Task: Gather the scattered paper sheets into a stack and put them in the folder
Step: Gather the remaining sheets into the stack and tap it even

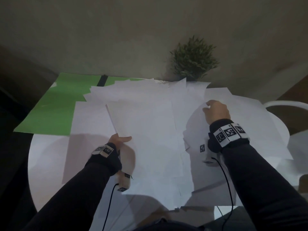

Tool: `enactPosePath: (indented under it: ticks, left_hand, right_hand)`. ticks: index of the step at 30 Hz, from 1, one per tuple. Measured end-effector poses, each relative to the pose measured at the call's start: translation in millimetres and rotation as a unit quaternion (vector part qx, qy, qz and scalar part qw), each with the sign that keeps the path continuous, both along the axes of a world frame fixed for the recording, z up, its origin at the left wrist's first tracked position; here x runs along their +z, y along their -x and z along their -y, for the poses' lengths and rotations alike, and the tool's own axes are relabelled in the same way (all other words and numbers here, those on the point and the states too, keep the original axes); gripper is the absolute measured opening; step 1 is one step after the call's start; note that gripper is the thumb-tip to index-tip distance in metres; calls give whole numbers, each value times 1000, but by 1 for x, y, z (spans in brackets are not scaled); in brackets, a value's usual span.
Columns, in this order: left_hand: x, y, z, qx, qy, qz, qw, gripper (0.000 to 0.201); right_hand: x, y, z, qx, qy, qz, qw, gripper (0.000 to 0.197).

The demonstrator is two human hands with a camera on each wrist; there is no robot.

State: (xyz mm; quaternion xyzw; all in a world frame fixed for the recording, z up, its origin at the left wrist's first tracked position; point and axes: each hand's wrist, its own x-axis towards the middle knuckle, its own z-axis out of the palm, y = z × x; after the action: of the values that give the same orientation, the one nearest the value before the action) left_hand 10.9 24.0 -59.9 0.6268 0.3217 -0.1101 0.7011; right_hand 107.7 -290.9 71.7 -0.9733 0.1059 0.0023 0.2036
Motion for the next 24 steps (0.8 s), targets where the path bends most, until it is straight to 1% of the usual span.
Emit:
enactPosePath:
  ticks: [4, 8, 11, 14, 16, 18, 19, 20, 21, 23, 24]
  left_hand:
    - [2, 1, 0, 0, 7, 1, 1000, 11]
    - [3, 2, -1, -8, 8, -1, 1000, 10]
    - [4, 2, 0, -11, 5, -3, 1000, 10]
    - [5, 2, -1, -12, 4, -5, 1000, 11]
    - [6, 3, 0, -17, 0, -7, 1000, 10]
    - [7, 3, 0, -20, -6, -13, 1000, 10]
    - [6, 3, -1, -21, -8, -16, 1000, 9]
    - [7, 4, -1, -23, -12, -17, 1000, 8]
    - [7, 4, 0, -25, -14, -17, 999, 7]
    - [5, 3, -2, -26, -24, -16, 999, 5]
    - [6, 2, -2, -24, -30, -17, 999, 7]
  right_hand:
    - [13, 0, -3, 23, 59, 15, 998, 27]
    - [27, 0, -2, 21, 82, 61, 995, 26]
    - [47, 1, -1, 18, 67, 113, 991, 27]
    - [78, 5, -6, 9, 31, 175, 984, 28]
    - [100, 9, -9, 15, 3, 225, 974, 30]
    - [121, 13, -12, 36, -38, 281, 958, 28]
    - [129, 13, -14, 55, -91, 311, 944, 23]
    - [135, 12, -16, 77, -169, 341, 922, 15]
    - [141, 12, -19, 92, -256, 372, 887, 12]
    - [148, 11, -22, 109, -397, 445, 795, 14]
    - [148, 8, -22, 110, -455, 470, 748, 10]
